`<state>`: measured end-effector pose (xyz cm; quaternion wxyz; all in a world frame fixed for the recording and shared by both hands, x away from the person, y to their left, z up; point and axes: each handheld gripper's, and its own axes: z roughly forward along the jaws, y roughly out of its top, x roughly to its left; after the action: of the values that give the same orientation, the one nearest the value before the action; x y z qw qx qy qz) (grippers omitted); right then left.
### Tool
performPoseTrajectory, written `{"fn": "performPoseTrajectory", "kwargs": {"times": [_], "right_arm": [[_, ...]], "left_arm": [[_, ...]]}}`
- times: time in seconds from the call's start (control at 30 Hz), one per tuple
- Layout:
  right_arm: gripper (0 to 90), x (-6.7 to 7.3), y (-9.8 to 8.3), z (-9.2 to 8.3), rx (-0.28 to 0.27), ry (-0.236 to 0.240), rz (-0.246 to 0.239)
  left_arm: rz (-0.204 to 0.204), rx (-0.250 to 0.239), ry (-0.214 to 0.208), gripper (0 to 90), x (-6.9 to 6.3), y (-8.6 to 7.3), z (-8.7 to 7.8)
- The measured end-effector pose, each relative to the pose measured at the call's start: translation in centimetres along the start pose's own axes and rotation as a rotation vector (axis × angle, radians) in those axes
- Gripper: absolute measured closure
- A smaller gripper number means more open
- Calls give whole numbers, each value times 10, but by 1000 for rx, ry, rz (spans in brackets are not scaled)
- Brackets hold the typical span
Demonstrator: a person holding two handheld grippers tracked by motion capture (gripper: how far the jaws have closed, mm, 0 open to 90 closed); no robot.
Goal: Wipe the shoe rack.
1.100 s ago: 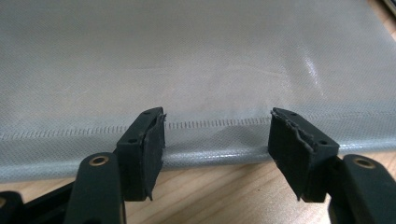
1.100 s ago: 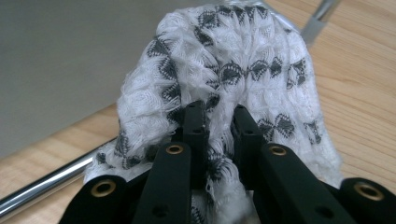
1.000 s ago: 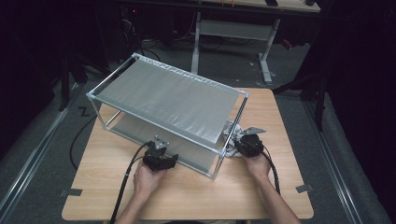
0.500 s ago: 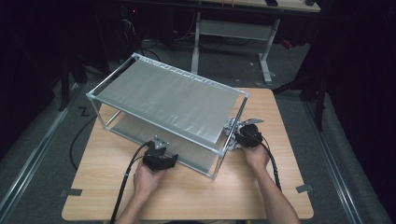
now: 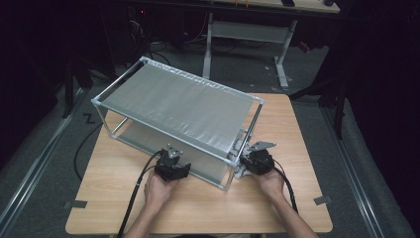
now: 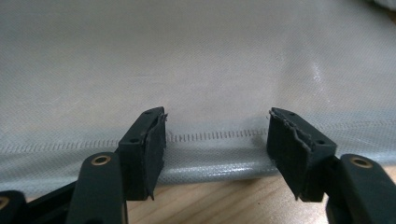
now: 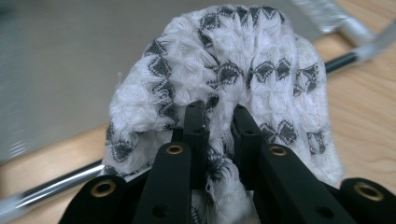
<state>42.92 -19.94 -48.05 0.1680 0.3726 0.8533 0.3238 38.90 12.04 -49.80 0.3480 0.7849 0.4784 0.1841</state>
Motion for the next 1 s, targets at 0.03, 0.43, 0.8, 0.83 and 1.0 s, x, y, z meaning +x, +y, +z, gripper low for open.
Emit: {"fn": "performPoseTrajectory", "kwargs": {"times": [0.03,0.43,0.8,0.83,1.0], "right_arm": [[798,8,-3,-3,-1,17,-27],[798,18,-9,-5,13,44,-36],[798,17,-9,-5,18,39,-40],[798,18,-9,-6,19,35,-42],[798,26,-11,-11,13,48,-70]], "left_arm": [[3,0,0,381,0,0,0],[18,-12,-7,368,1,0,-4],[41,-6,-13,340,-2,-6,-18],[44,-4,-8,340,-3,-6,-18],[71,-5,18,342,-6,-9,-16]]}}
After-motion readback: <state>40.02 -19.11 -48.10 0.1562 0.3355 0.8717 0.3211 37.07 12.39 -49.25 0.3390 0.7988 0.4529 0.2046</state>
